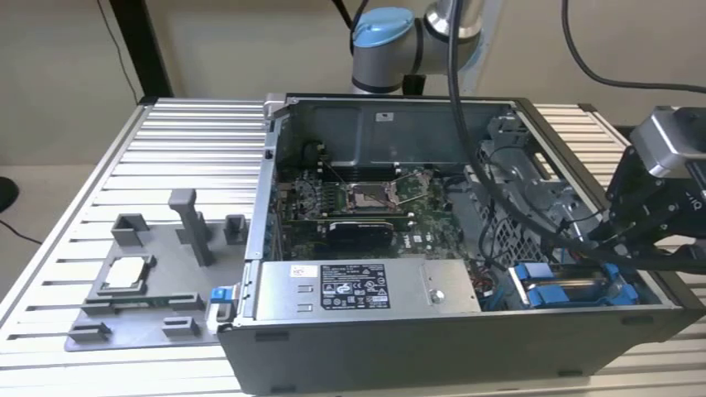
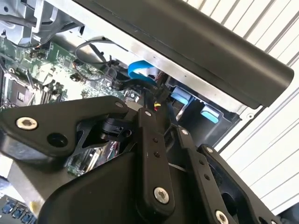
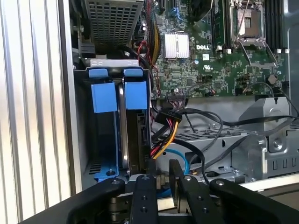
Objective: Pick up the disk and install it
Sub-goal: 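Insert the first disk wire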
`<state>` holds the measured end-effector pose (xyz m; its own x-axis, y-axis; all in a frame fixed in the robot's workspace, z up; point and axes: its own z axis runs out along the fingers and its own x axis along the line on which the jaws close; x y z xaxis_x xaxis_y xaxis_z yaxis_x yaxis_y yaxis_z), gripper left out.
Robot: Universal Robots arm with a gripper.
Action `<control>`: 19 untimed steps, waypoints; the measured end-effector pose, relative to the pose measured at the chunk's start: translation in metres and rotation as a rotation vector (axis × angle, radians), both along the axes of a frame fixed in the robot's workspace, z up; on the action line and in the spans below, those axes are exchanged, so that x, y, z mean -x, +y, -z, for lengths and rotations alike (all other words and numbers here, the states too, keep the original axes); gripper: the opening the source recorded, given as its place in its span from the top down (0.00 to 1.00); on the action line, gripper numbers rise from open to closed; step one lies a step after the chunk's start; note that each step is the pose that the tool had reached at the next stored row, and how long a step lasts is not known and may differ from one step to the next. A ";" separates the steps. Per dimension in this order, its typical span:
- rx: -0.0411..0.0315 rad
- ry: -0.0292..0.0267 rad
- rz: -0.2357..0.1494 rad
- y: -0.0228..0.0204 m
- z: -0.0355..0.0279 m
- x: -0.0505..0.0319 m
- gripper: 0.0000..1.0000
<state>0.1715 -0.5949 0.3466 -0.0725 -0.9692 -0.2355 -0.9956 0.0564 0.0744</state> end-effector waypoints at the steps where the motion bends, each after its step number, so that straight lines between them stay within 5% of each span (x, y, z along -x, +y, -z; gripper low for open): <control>1: -0.0023 0.0000 0.000 -0.0001 0.0004 -0.0002 0.00; 6: -0.0079 0.0000 0.001 -0.0002 0.0017 -0.0009 0.00; 9: -0.0154 0.0006 0.001 -0.0047 0.0011 -0.0012 0.00; 13: -0.0165 0.0047 0.002 -0.0098 0.0011 -0.0016 0.00; 19: -0.0165 0.0048 0.007 -0.0083 0.0015 -0.0016 0.00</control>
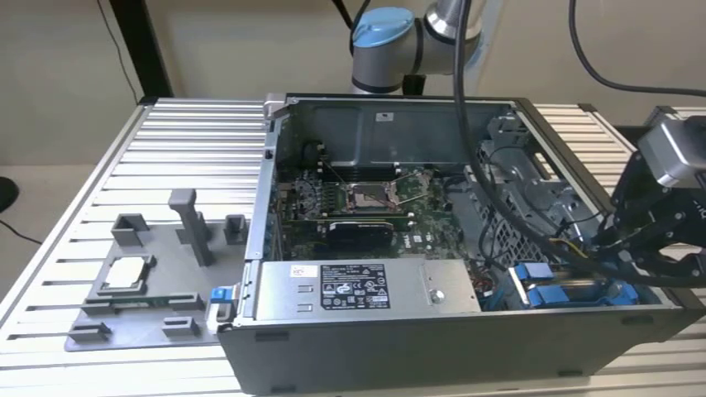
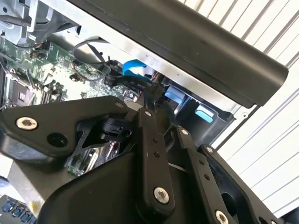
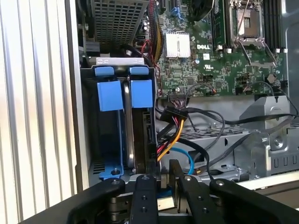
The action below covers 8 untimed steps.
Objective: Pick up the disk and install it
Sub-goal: 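Insert the first disk wire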
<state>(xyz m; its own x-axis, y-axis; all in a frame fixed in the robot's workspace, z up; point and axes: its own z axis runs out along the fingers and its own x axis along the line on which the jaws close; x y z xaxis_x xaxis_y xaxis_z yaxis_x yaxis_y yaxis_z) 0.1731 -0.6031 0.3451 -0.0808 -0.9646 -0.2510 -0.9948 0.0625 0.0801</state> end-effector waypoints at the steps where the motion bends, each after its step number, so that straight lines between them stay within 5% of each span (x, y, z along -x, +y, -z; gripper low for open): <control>1: 0.0002 0.0000 0.001 0.0007 0.0000 0.0000 0.00; 8: 0.0001 0.0000 0.007 0.0014 0.0030 -0.0001 0.00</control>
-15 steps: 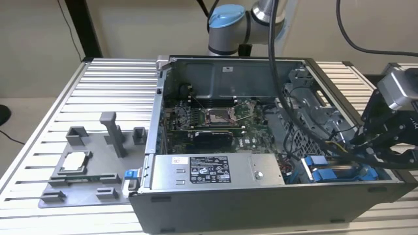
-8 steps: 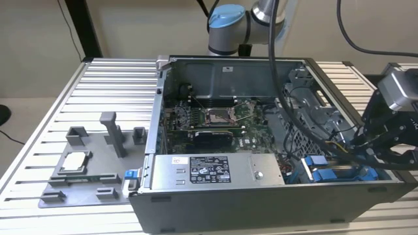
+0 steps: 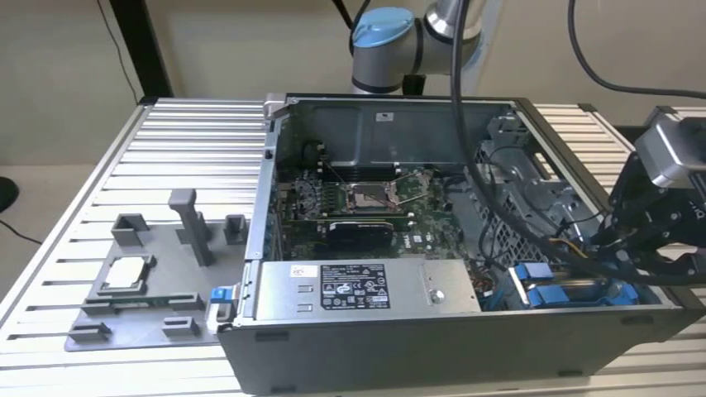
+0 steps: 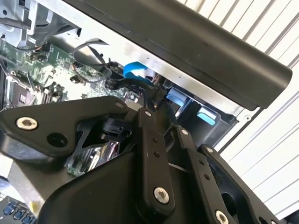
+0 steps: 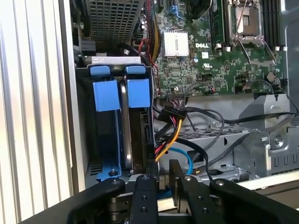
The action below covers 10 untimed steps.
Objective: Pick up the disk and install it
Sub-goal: 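Insert the first disk wire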
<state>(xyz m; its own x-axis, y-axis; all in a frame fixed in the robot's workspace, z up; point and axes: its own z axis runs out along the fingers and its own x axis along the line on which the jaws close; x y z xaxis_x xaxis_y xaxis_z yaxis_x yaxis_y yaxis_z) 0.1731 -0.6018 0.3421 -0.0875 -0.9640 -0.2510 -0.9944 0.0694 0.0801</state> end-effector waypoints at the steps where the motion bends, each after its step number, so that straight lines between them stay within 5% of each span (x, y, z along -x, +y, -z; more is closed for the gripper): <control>1: 0.0001 0.0000 0.001 0.0000 0.0004 0.0000 0.00; 10: 0.0001 0.0000 0.002 0.0000 0.0035 -0.0001 0.00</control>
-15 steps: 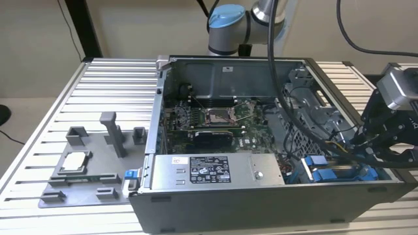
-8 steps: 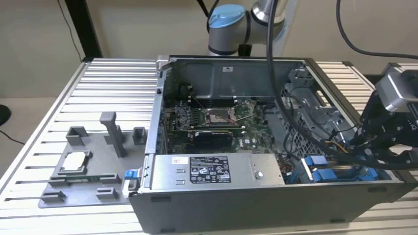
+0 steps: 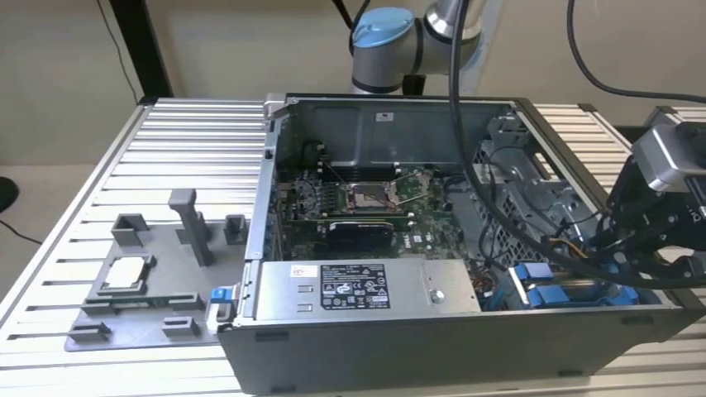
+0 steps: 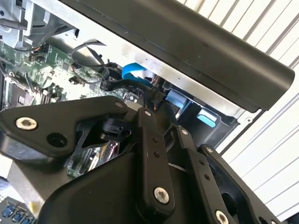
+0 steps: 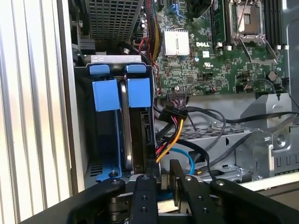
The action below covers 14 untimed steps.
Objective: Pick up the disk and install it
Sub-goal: 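Insert the first disk wire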
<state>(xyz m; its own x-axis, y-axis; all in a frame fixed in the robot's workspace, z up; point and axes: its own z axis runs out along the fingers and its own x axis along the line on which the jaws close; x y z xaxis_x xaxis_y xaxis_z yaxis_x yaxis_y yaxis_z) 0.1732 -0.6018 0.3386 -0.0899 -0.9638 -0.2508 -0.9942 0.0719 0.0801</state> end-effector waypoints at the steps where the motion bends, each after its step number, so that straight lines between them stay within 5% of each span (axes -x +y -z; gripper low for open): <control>1: 0.0000 0.0000 0.000 0.0000 0.0001 0.0000 1.00; 6: -0.0003 0.0000 0.000 0.0000 -0.0002 0.0000 1.00; 11: 0.0000 0.0000 0.001 0.0001 -0.0133 0.0024 1.00; 14: 0.0100 0.0000 0.001 0.0003 -0.0142 0.0076 1.00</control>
